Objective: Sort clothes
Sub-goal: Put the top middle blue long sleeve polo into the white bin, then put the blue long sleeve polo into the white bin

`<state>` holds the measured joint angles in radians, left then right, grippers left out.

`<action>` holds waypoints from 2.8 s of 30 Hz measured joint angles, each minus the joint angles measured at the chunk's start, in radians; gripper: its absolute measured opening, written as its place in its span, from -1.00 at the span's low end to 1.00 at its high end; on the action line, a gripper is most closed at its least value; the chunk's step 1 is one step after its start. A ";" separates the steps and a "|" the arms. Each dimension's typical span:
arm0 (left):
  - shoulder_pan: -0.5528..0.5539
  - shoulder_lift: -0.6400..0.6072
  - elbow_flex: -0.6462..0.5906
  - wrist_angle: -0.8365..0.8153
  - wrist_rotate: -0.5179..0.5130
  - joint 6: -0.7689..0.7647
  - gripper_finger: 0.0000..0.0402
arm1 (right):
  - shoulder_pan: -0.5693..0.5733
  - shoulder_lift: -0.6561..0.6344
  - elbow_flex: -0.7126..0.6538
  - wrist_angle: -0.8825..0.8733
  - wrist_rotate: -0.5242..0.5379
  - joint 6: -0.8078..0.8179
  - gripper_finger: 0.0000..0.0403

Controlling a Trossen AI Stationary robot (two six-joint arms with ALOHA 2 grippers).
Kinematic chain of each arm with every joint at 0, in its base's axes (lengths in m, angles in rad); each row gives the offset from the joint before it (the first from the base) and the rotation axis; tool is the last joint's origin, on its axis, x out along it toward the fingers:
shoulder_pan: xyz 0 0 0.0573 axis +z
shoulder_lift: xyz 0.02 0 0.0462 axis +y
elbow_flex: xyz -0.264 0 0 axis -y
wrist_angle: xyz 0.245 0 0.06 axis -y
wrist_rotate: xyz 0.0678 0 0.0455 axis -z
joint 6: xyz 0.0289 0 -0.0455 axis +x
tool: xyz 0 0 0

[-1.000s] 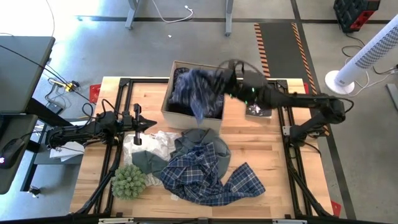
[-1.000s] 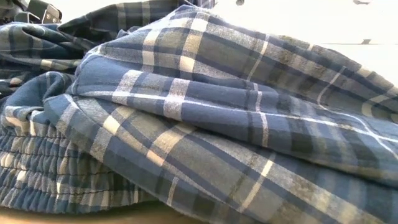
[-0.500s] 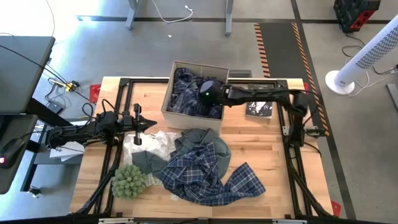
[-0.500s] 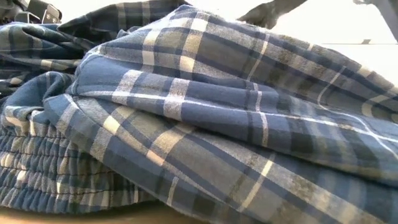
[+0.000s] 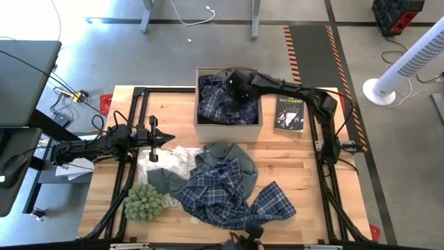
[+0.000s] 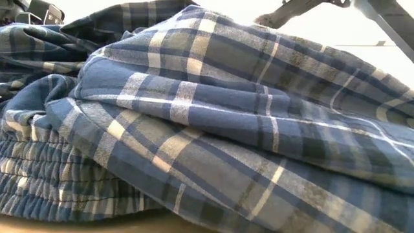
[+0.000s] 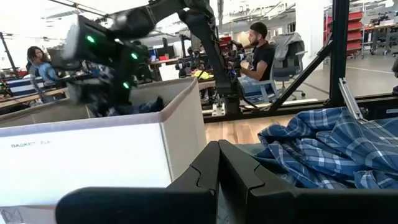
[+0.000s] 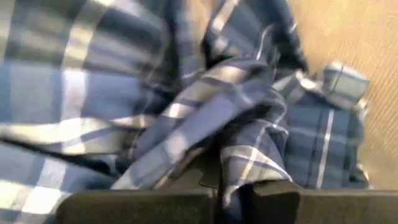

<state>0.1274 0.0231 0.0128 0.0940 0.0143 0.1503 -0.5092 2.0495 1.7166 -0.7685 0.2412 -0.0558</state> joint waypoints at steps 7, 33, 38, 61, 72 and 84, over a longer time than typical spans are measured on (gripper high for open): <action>0.000 0.000 0.000 0.000 0.000 0.000 -0.99 | 0.005 0.000 0.211 -0.189 -0.144 0.031 -0.80; 0.000 0.000 0.000 0.000 0.000 0.000 -0.99 | 0.093 0.000 0.538 -0.449 0.217 -0.202 -0.10; 0.000 0.000 0.000 0.000 0.000 0.000 -0.99 | 0.026 -0.048 0.610 -0.635 -0.173 -0.054 -0.10; 0.000 0.000 0.000 0.000 0.000 0.000 -0.99 | 0.022 -0.092 -0.313 0.553 -0.327 0.263 -0.10; 0.000 0.000 0.000 0.000 0.000 0.000 -0.99 | 0.024 -0.131 -0.251 0.485 -0.224 0.171 -0.10; 0.000 0.000 0.000 0.000 0.000 0.000 -0.99 | 0.302 -0.468 -0.053 0.240 -0.011 -0.045 -0.10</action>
<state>0.1272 0.0231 0.0128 0.0940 0.0143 0.1504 -0.2076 1.5813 1.6635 -0.5283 0.2298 -0.1008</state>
